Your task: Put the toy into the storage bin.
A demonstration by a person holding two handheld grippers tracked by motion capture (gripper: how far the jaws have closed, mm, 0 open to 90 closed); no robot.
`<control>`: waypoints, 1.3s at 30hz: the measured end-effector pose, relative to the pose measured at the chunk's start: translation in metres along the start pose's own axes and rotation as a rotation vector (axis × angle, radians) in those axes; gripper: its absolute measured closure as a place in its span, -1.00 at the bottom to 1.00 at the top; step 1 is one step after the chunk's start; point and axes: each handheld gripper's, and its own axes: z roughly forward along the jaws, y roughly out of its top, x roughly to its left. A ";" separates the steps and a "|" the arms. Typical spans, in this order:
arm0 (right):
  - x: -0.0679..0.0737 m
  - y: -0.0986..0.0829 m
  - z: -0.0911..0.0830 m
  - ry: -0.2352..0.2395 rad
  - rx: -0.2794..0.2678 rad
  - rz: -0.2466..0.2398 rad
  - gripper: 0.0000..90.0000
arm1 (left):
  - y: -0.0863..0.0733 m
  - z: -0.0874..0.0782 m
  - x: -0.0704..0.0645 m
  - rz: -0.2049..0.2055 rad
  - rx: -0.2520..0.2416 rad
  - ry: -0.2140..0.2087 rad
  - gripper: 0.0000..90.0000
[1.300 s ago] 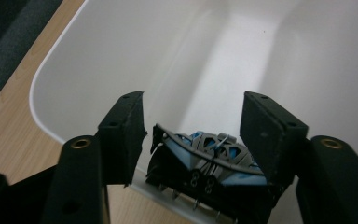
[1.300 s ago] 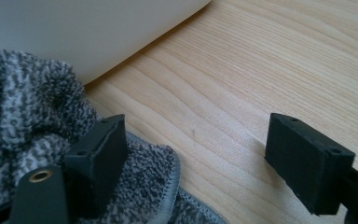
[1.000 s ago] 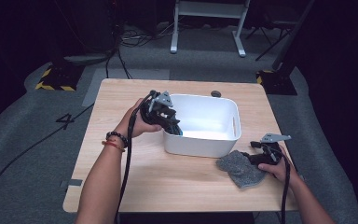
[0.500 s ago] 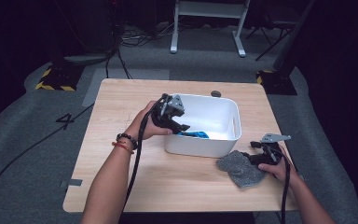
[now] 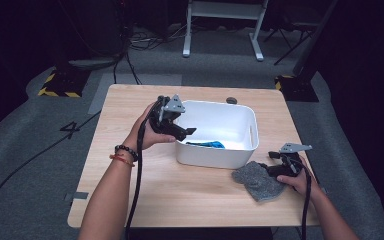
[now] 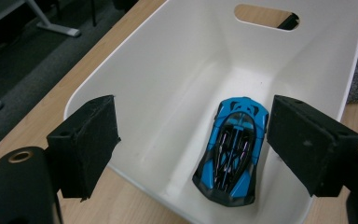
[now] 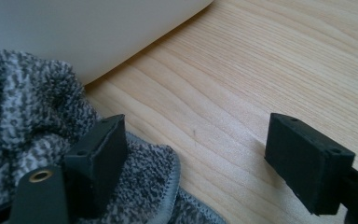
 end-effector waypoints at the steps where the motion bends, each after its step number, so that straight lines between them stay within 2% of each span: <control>1: 0.000 0.000 0.000 0.000 0.000 0.000 -0.54 | -0.001 -0.003 -0.001 0.003 -0.002 0.013 -0.63; 10: 0.000 0.000 0.000 -0.002 0.000 0.001 -0.54 | -0.017 -0.029 -0.008 0.024 -0.020 0.090 -0.64; 14: 0.000 0.000 0.000 -0.004 0.001 0.000 -0.54 | -0.024 -0.035 -0.011 0.034 -0.022 0.122 -0.64; 18: 0.000 0.000 0.000 -0.004 0.000 0.000 -0.54 | -0.033 -0.041 -0.012 0.024 -0.026 0.138 -0.64; 22: 0.000 0.000 0.000 -0.004 0.000 0.000 -0.54 | -0.041 -0.044 -0.014 0.021 -0.021 0.173 -0.64; 30: 0.000 0.000 0.000 -0.005 0.001 0.000 -0.54 | -0.058 -0.044 -0.016 -0.002 0.012 0.210 -0.64; 39: 0.000 0.000 0.000 -0.005 0.001 0.000 -0.54 | -0.083 -0.036 -0.021 -0.022 0.069 0.214 -0.64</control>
